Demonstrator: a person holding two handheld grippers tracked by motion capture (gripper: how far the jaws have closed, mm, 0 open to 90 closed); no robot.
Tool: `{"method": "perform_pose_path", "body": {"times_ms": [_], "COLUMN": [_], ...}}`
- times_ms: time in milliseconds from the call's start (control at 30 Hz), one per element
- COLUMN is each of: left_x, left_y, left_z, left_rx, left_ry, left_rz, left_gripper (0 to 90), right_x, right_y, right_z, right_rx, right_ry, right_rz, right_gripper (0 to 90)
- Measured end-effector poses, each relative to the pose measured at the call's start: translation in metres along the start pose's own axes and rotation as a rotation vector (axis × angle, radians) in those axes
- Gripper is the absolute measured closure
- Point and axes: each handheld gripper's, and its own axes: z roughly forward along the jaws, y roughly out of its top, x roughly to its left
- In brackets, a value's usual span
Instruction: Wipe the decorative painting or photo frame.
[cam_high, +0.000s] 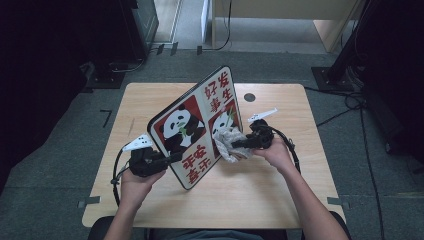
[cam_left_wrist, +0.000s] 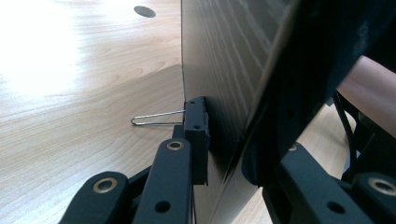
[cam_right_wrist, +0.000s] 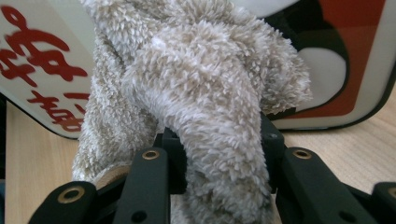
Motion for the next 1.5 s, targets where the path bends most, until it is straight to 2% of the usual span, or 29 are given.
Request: {"method": "perform_pose_path", "body": {"times_ms": [133, 300, 533, 733, 967, 1033, 1167, 1233, 1400, 1500], "left_x": [0.000, 0.000, 0.001, 0.004, 0.004, 0.003, 0.005, 0.006, 0.005, 0.006], "left_y": [-0.001, -0.001, -0.002, -0.002, -0.002, -0.001, -0.001, -0.001, 0.000, 0.001], "left_z": [0.000, 0.000, -0.003, -0.007, -0.007, -0.008, -0.009, -0.009, -0.010, -0.011], "left_rx": [-0.006, -0.005, -0.027, -0.053, -0.045, -0.045, -0.045, -0.046, -0.042, -0.039], "left_ry": [-0.006, -0.003, 0.000, -0.005, -0.008, 0.003, -0.002, -0.001, 0.017, 0.010], "left_rz": [-0.005, 0.000, 0.007, 0.006, 0.006, 0.010, -0.007, -0.016, -0.012, -0.028], "left_gripper": [76.5, 76.5, 75.8, 75.8, 75.8, 75.9, 76.0, 76.2, 77.8, 77.8], "right_x": [-0.001, -0.002, -0.005, -0.005, -0.005, -0.005, -0.004, -0.003, 0.000, 0.002], "right_y": [-0.005, -0.014, -0.014, -0.014, -0.013, -0.012, -0.011, -0.010, -0.008, -0.005], "right_z": [0.004, 0.010, 0.007, 0.004, -0.001, -0.003, -0.009, -0.014, -0.025, -0.029], "right_rx": [0.005, 0.066, 0.066, 0.067, 0.058, 0.054, 0.032, 0.024, -0.006, -0.016], "right_ry": [0.000, -0.016, 0.007, 0.007, 0.006, 0.006, 0.008, 0.008, 0.001, -0.001], "right_rz": [0.000, 0.009, 0.027, 0.025, 0.026, 0.026, 0.024, 0.040, 0.022, 0.024], "right_gripper": [66.0, 66.1, 66.3, 66.4, 66.5, 66.7, 67.0, 67.1, 67.2, 67.2]}}
